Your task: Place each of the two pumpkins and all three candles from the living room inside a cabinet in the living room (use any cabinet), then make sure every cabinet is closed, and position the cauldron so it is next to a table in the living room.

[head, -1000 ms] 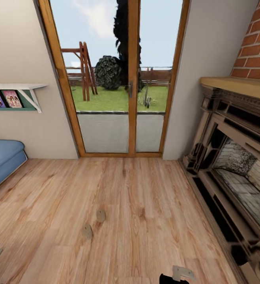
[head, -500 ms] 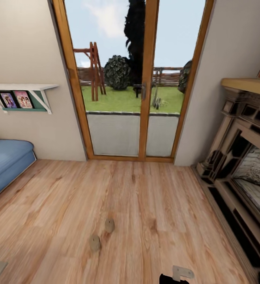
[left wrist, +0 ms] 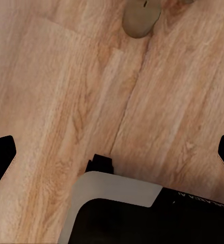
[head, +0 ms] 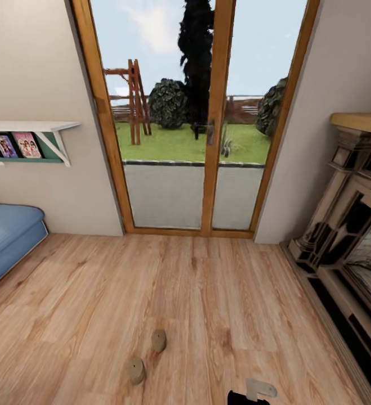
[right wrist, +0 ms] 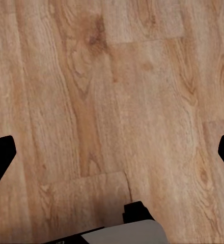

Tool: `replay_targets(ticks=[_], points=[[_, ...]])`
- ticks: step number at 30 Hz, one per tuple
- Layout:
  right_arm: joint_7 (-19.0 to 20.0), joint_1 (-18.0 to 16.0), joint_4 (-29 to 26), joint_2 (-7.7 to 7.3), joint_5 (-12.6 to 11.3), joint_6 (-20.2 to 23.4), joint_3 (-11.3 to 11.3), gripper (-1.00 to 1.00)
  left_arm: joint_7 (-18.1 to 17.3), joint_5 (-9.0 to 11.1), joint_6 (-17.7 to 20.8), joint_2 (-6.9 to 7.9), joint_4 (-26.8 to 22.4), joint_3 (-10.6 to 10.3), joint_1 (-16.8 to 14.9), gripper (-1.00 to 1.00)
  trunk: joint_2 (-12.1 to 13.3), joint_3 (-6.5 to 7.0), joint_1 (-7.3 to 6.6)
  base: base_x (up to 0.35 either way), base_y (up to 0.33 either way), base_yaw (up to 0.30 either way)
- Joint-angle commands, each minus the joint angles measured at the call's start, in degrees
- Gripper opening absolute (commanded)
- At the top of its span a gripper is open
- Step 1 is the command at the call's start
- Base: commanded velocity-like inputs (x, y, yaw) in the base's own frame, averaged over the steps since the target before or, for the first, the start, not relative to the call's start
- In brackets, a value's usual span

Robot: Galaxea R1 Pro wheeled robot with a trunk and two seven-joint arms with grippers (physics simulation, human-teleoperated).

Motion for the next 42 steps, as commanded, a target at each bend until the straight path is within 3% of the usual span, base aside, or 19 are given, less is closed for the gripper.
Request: replay_targets(ticks=[1,29,42], points=[[-0.5,0.0,-0.1,-0.04,-0.2,0.3,0.3,1.0,0.5,0.4,0.1,0.09,-0.2,-0.4,0.0,1.0,0.0,-0.07,0.04,0.326,0.086,0.0],[-0.5,0.0,-0.1,-0.06,-0.2,0.3,0.3,1.0,0.4,0.4,-0.1,0.09,-0.2,-0.5,0.0,1.0,0.0,-0.07,0.04,0.323,0.084,0.0],[-0.4,0.0,-0.7,-0.2,-0.2,0.2,0.1,1.0,0.3,0.4,-0.2,0.15,-1.2,-0.7,-0.1,1.0,0.0,-0.07,0.04,0.059,0.009,0.0]])
